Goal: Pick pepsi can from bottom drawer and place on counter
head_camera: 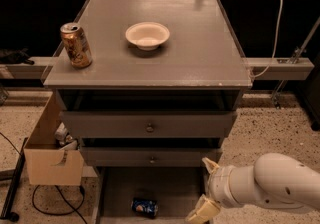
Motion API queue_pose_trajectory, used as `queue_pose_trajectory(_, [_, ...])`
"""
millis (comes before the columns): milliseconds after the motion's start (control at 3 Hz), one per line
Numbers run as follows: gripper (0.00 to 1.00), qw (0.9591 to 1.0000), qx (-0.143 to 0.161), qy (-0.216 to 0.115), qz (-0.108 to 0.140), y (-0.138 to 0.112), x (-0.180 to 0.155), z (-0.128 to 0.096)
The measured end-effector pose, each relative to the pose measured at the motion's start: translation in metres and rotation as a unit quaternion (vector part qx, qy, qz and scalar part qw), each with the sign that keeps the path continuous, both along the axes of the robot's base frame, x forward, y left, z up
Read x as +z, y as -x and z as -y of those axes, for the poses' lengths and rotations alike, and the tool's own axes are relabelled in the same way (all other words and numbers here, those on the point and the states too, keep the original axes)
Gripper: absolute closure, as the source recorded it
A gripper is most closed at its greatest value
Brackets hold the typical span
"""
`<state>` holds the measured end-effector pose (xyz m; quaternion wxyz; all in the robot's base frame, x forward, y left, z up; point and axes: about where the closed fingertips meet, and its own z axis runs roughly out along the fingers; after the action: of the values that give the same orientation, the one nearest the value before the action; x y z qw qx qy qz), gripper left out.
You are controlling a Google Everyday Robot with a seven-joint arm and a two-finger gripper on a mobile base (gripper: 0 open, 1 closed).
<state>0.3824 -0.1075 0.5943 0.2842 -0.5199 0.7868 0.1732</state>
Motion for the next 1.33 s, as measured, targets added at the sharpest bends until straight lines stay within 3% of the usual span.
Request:
queue_pose_trajectory(333, [0.0, 1.0, 0.0, 0.0, 0.0, 0.0, 0.0, 0.0])
queue_pose_trajectory(667, [0.0, 0.9997, 0.012, 0.022, 0.007, -0.007, -0.025, -0.008])
queue_pose_trajectory(1000, [0.0, 0.9978, 0.03, 0.048, 0.034, -0.026, -0.056, -0.007])
queue_pose_trajectory(1333, [0.0, 0.9964, 0.025, 0.06, 0.054, -0.043, -0.102, 0.021])
